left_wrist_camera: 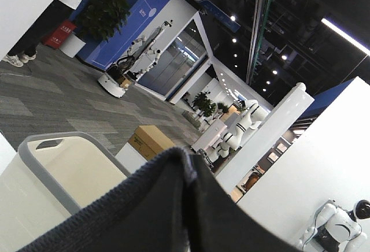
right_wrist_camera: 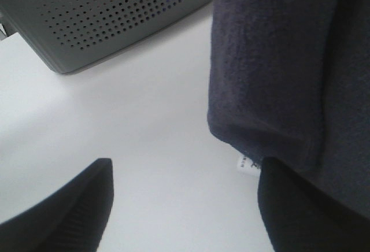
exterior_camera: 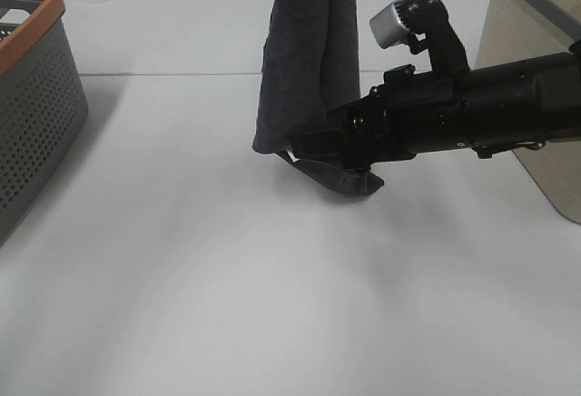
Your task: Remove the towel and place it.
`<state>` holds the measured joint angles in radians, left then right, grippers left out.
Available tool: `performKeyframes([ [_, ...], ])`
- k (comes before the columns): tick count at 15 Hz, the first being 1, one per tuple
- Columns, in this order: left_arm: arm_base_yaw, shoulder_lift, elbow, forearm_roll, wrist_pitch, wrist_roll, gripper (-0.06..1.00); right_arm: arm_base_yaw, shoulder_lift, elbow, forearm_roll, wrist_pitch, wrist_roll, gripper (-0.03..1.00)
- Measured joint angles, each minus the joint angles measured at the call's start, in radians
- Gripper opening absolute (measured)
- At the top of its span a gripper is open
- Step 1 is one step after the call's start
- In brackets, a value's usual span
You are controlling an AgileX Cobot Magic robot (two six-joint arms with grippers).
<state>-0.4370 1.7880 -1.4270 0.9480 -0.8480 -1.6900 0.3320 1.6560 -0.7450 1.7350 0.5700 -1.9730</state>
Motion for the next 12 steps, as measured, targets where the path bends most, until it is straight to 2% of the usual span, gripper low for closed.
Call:
performKeyframes([
  [3,0.0,0.0,0.0,0.0,-0.018,-0.002,0.0,0.0,0.08,-0.054,0.003,-0.036,0.001,0.7],
  [12,0.0,0.0,0.0,0.0,-0.035,-0.003,0.0,0.0,0.238,-0.226,0.004,-0.036,0.054,0.69],
])
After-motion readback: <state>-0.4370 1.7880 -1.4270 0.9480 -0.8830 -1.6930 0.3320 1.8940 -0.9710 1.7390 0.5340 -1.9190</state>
